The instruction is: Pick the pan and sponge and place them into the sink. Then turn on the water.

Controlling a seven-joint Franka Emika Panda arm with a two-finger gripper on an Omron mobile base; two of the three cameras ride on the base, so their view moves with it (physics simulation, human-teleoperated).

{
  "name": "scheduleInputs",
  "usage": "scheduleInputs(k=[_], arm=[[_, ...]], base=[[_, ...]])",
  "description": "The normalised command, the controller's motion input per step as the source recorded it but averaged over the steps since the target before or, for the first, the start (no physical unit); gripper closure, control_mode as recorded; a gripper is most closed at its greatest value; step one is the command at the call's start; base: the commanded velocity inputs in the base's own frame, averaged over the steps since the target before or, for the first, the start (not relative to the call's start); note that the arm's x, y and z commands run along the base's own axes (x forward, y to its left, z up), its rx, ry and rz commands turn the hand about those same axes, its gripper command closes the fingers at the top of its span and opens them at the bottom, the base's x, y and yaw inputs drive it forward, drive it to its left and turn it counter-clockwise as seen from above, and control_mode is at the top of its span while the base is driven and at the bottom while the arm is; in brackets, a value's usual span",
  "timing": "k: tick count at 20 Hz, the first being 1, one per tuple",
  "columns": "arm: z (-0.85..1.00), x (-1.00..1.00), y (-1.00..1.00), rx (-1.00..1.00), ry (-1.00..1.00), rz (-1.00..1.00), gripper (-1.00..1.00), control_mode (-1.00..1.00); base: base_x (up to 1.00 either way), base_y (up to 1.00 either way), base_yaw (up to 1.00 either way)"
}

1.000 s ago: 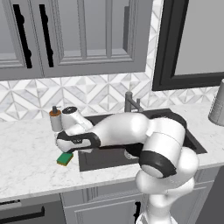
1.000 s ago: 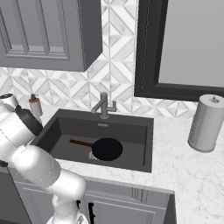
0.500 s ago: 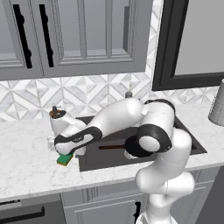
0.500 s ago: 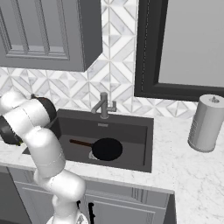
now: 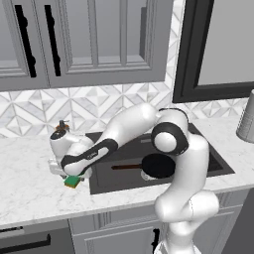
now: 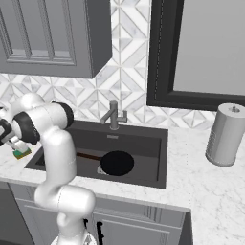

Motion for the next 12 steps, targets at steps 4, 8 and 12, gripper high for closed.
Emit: scheduleInputs(k=[4, 8, 12], arm=[[-0.13, 0.06, 0.00, 0.00, -0.05, 0.03, -1.00, -1.00], [-0.21, 0.00, 0.00, 0.00, -0.05, 0.03, -1.00, -1.00], [-0.33, 0.00, -0.04, 0.00, 0.00, 0.01, -1.00, -1.00]], base=[[0.00, 0.00, 0.00], [0.00, 0.00, 0.00], [0.00, 0.00, 0.00]])
